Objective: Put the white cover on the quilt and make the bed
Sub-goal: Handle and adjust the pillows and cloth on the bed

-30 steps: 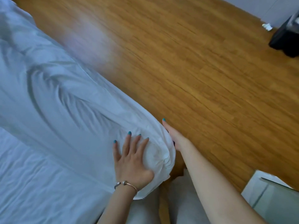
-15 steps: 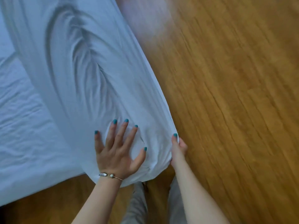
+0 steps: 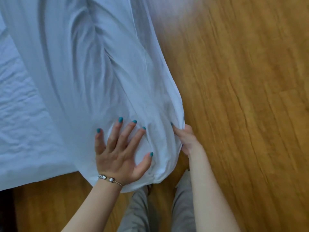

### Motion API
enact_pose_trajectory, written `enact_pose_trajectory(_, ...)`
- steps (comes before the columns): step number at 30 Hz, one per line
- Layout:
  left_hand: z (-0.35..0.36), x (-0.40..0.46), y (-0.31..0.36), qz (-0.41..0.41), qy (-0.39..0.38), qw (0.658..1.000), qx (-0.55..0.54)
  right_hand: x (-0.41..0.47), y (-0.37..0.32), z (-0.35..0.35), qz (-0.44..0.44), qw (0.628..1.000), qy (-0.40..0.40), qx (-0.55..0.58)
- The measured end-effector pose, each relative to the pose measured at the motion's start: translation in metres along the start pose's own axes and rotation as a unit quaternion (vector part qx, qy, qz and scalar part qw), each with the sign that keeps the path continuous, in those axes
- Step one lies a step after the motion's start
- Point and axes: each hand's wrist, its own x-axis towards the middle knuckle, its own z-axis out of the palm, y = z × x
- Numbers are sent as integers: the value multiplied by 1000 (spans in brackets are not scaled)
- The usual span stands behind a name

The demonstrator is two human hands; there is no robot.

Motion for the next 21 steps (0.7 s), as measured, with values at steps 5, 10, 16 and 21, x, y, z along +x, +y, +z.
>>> enact_pose_trajectory(5,-7,-2,-1,1,-5,1000,4,-4,-2,0,-40,989,141,27)
enact_pose_trajectory(10,-8,0,-2,13,3,1000,4,31,11,15,-93,974,176,-106)
enact_pose_trajectory(16,-5,-11,-8,32,10,999,9,79,30,21,-68,969,183,-151)
enact_pose_trajectory(21,0,-10,-12,25,10,1000,-4,73,33,18,16,980,173,-95)
